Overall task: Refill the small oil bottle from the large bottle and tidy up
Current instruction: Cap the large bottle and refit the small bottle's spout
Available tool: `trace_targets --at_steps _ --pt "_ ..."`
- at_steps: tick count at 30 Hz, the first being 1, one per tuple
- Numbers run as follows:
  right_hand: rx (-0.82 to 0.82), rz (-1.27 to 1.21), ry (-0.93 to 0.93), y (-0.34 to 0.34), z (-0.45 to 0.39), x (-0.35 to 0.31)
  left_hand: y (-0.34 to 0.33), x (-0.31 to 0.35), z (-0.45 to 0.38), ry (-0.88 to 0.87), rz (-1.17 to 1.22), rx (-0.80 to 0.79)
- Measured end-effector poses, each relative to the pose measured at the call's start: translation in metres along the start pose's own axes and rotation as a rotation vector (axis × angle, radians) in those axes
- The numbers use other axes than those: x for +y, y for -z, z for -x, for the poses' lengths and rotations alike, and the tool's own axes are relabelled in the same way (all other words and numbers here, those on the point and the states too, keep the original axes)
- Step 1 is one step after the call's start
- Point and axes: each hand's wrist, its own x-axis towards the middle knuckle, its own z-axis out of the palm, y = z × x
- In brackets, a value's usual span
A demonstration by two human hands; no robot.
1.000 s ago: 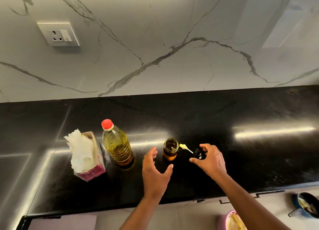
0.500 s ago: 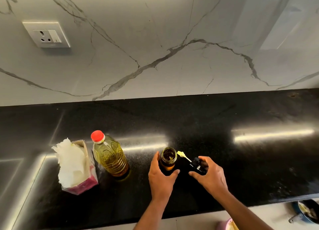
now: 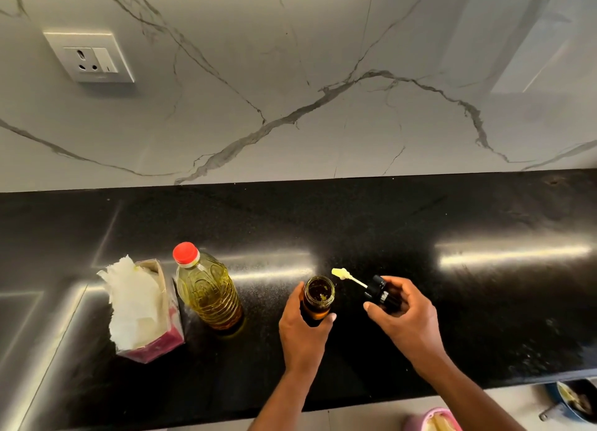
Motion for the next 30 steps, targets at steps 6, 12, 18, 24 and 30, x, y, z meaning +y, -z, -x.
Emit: trace_targets --at_steps 6,12,18,24,30 --pt "-0.150 0.087 0.143 0.022 -0.001 -0.049 0.003 0.000 -0.001 -0.037 -0.010 -0.002" --pt "-0.253 0.328 0.263 0.009 -0.016 -0.073 0.003 -0.002 -0.002 -0.057 0.001 -0.012" --pt "-0.268 0.599 0.368 -0.012 -0.027 -0.087 0.006 -0.001 -0.002 -0.072 0.046 -0.033" --pt "-0.353 0.766 0.378 -0.029 -0.038 -0.099 0.009 0.000 -0.002 -0.082 0.069 -0.039" --pt "-0.434 0.869 0.384 -0.046 -0.046 -0.103 0.011 0.001 -0.003 -0.099 0.099 -0.054"
